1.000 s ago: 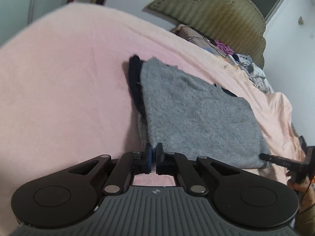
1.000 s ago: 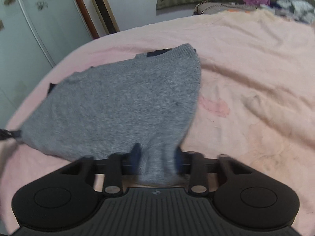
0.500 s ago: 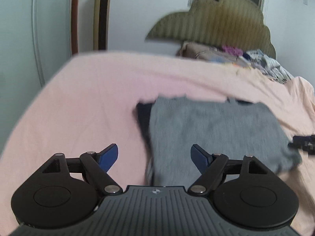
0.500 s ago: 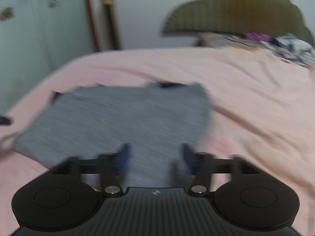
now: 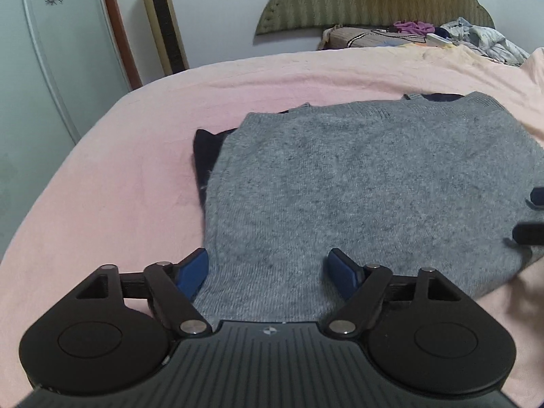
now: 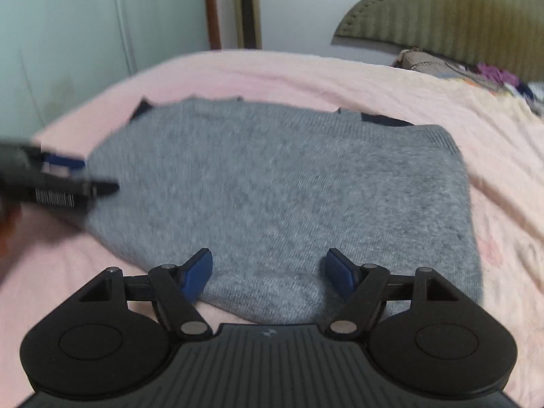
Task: Fold small clothes
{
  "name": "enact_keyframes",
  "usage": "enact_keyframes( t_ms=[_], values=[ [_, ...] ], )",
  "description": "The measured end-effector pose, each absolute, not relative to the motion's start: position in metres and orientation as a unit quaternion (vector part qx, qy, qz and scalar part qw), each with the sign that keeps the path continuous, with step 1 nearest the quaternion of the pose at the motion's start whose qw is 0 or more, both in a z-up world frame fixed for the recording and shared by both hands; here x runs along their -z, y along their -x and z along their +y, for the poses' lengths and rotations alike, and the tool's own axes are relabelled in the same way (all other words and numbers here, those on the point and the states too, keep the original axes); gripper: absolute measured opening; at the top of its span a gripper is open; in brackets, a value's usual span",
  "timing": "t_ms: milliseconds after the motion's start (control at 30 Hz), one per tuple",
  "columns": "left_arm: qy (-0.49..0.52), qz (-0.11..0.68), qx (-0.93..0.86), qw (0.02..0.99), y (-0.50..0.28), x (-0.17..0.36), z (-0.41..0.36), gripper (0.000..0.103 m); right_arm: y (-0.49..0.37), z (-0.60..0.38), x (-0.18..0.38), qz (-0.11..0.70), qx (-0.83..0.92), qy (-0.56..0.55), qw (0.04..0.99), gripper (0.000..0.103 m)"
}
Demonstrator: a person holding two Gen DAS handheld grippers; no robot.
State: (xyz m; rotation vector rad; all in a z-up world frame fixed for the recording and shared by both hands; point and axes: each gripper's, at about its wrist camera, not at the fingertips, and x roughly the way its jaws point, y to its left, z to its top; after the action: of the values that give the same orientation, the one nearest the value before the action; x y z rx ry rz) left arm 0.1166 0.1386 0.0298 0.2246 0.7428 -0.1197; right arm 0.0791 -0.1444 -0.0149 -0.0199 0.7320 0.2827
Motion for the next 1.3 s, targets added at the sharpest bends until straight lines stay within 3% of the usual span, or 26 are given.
enact_keyframes(
  t_ms=[167, 700, 1033, 1200, 1300],
  values=[
    [-0.102, 0.364, 0.047, 0.924, -0.112, -0.03, 0.14, 0.082, -0.091, -0.152, 0.02, 0.361, -0.116, -0.02, 0.925, 0.076],
    [-0.09, 0.36, 0.022, 0.928, -0.112, -0.026, 0.143, 0.101, -0.083, -0.135, 0.038, 0.334, -0.101, 0.021, 0.937, 0.103],
    [-0.066, 0.345, 0.026, 0.936, -0.105, -0.026, 0.154, 0.103, -0.079, -0.135, 0.041, 0.324, -0.089, 0.016, 0.942, 0.103],
    [-0.059, 0.335, 0.022, 0.94, -0.112, -0.039, 0.164, 0.103, -0.079, -0.148, 0.039, 0.32, -0.09, -0.038, 0.942, 0.103],
    [-0.056, 0.33, 0.019, 0.942, -0.113, -0.043, 0.165, 0.103, -0.079, -0.14, 0.039, 0.329, -0.089, 0.0, 0.94, 0.103]
  ],
)
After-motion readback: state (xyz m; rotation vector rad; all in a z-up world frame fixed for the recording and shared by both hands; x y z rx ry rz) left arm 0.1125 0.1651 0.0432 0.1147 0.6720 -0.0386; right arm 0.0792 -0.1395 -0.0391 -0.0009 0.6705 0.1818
